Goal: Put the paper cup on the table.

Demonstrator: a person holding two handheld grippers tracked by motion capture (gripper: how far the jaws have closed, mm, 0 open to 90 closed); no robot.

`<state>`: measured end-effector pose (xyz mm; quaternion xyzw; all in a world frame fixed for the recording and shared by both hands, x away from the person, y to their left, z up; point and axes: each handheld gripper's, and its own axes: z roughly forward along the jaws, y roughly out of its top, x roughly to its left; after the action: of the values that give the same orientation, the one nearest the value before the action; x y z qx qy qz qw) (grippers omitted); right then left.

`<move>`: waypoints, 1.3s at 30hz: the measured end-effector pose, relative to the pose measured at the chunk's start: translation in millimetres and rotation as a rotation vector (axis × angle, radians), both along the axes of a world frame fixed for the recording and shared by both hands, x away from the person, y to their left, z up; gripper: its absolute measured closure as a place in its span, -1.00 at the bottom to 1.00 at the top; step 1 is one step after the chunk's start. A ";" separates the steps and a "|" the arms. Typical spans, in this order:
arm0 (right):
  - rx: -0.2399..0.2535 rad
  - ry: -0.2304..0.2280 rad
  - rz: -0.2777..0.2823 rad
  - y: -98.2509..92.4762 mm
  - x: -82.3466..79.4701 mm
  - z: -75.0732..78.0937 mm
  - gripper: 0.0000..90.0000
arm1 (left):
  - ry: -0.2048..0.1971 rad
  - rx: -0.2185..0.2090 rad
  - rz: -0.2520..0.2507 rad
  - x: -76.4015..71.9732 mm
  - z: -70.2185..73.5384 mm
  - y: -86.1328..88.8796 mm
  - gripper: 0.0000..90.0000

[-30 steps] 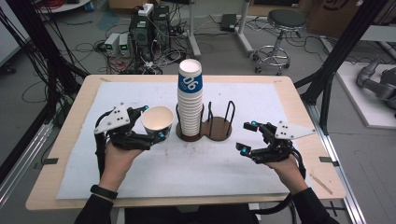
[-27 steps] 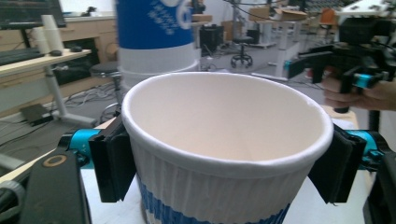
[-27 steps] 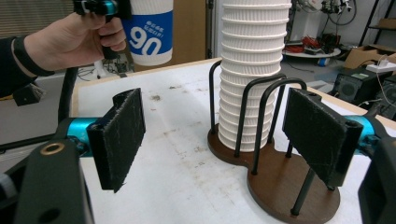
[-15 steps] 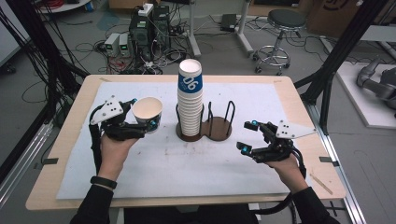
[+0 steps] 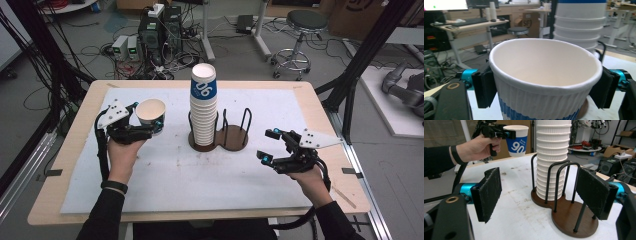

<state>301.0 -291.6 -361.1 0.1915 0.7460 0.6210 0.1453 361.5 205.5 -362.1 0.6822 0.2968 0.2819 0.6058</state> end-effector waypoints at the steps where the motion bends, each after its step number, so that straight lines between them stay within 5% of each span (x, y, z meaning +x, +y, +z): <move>1: 0.002 -0.001 -0.006 -0.6 0.1 0.1 -0.52 | 0.001 0.000 0.008 1.2 -1.1 0.8 -0.52; 11: -0.005 0.005 -0.012 -2.7 -1.9 -0.5 -0.52 | 0.002 -0.009 0.075 17.0 -16.2 10.0 -0.52; 39: -0.015 0.002 -0.035 -9.8 -5.4 -3.6 -0.52 | 0.104 -0.010 0.224 42.2 -62.7 26.2 -0.50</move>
<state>295.6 -301.4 -364.7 0.2042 0.7473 0.6126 0.1569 403.7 231.7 -424.8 0.6554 0.4036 0.3105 0.5578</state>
